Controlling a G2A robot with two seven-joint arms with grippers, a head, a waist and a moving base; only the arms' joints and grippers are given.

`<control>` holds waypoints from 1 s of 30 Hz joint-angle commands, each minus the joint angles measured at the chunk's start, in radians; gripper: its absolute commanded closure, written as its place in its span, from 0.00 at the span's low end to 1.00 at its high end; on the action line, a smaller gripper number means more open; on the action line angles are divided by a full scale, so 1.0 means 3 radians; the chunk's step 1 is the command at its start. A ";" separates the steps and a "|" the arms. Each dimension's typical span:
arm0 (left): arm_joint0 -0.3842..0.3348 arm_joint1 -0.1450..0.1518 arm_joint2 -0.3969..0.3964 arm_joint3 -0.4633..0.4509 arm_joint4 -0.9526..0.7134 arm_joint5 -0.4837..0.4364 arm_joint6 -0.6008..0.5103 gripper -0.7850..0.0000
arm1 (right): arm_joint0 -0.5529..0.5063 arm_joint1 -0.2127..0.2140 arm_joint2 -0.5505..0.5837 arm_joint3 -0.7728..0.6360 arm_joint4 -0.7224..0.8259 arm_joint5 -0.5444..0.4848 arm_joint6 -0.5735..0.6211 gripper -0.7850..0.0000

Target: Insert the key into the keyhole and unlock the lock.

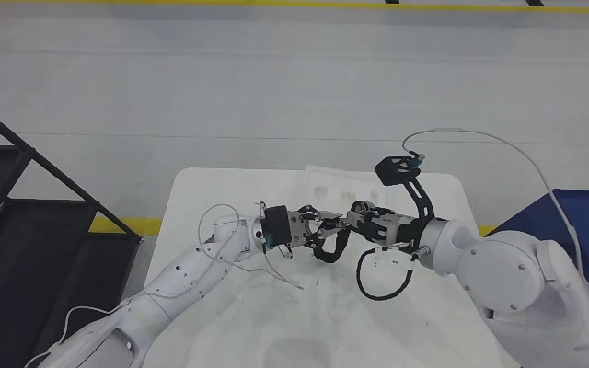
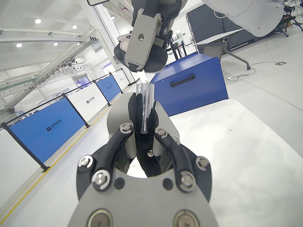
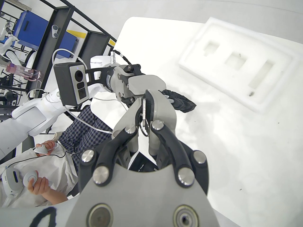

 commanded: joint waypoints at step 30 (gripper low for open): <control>0.0034 -0.0113 -0.0110 0.0101 -0.0176 -0.0310 -0.0081 1.00 | 0.0148 -0.0020 -0.0253 0.0067 -0.0373 -0.0053 0.0100 1.00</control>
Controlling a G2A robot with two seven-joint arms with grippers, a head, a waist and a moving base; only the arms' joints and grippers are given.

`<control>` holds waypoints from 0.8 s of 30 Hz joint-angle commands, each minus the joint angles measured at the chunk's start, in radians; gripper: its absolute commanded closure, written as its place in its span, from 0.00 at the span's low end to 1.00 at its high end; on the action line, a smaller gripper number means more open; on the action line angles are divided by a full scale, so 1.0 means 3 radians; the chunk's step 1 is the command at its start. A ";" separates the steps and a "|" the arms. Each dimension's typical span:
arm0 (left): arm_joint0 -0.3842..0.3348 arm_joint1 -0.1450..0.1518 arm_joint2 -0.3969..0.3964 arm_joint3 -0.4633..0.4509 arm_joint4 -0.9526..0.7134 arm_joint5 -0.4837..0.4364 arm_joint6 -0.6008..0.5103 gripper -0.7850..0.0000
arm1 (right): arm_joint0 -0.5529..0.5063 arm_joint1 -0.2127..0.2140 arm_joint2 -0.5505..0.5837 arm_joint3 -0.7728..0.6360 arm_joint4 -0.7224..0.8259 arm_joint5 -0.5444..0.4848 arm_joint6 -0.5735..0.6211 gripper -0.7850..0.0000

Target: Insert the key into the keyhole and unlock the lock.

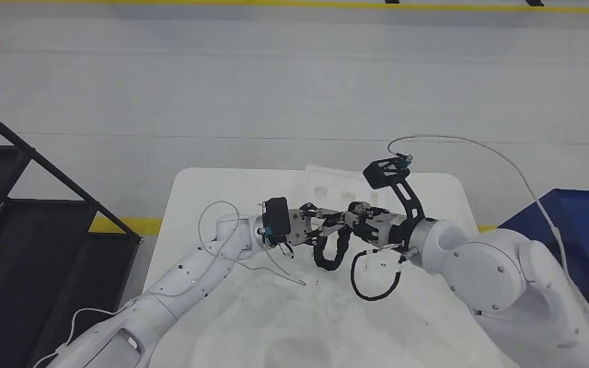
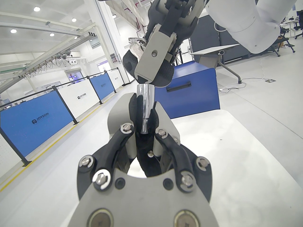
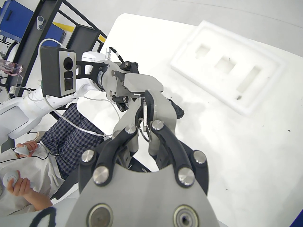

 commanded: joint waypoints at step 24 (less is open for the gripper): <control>-0.0132 0.0056 -0.0016 0.0033 -0.1049 -0.1304 -0.1038 1.00 | 0.0117 0.0084 0.0275 0.0046 0.0088 -0.1605 0.0582 0.00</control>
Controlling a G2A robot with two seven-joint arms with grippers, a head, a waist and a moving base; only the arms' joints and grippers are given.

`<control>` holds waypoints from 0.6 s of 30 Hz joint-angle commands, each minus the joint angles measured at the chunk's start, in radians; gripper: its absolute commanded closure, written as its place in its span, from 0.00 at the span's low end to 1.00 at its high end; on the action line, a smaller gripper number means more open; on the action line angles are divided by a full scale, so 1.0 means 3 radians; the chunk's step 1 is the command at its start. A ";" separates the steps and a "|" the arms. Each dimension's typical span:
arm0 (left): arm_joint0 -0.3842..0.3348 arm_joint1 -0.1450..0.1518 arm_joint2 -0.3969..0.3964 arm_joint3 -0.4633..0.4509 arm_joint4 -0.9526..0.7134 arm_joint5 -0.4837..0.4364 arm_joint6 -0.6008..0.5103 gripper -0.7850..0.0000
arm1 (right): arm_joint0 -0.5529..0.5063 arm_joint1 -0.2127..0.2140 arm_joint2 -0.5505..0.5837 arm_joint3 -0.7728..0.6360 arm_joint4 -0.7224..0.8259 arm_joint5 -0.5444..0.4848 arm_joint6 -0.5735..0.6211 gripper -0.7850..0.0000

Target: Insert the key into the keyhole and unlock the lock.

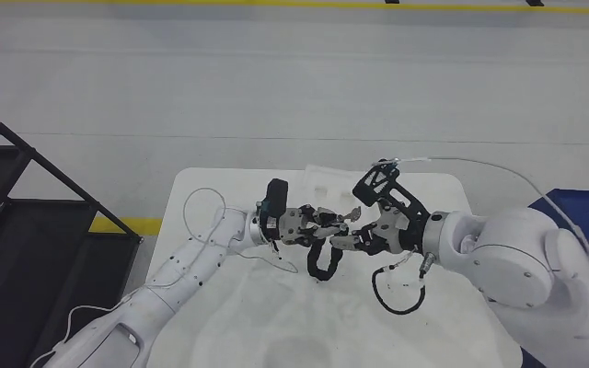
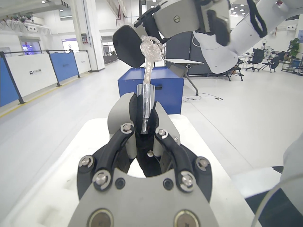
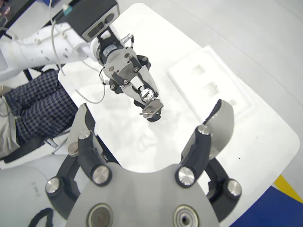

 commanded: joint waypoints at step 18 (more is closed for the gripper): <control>-0.0416 0.0433 0.0272 -0.0473 -0.2043 0.0008 -0.2033 1.00 | -0.0181 0.0049 0.0098 0.0018 0.0050 -0.0383 0.0091 0.00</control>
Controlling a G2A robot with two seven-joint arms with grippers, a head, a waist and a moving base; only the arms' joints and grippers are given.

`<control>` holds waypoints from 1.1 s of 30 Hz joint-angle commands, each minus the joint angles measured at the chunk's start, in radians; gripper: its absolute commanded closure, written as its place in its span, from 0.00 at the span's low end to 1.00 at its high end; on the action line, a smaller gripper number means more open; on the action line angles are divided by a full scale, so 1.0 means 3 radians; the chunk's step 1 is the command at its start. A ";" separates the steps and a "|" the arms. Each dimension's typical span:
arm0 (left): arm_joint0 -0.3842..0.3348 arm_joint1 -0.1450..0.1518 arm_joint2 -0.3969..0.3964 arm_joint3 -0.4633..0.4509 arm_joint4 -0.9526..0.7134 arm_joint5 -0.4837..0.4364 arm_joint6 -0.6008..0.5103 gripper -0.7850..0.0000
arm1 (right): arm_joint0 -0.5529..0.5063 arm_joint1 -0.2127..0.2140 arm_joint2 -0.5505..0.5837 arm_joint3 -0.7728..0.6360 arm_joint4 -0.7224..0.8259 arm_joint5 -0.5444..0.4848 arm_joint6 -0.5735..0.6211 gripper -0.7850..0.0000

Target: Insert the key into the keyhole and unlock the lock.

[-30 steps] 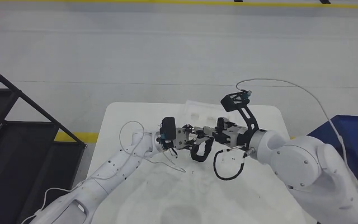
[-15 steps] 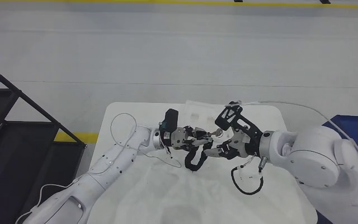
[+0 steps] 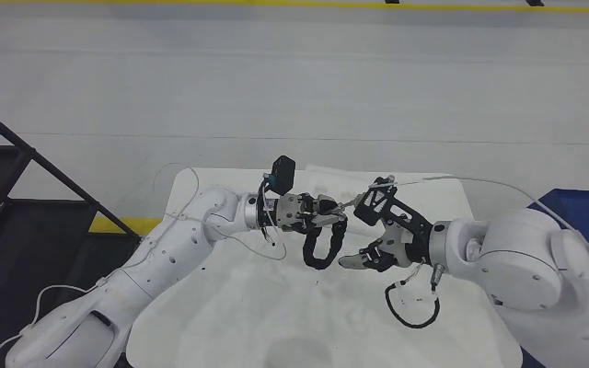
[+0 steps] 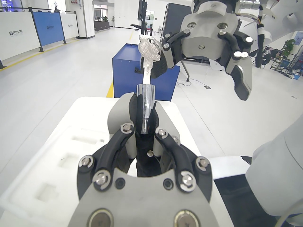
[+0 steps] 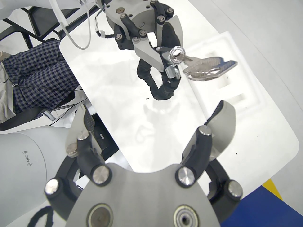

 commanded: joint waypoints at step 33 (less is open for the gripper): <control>0.0000 -0.0045 0.0036 -0.0030 -0.0246 0.0000 -0.0585 1.00 | 0.0270 0.0034 -0.0492 0.0126 -0.0578 -0.1325 -0.0229 0.00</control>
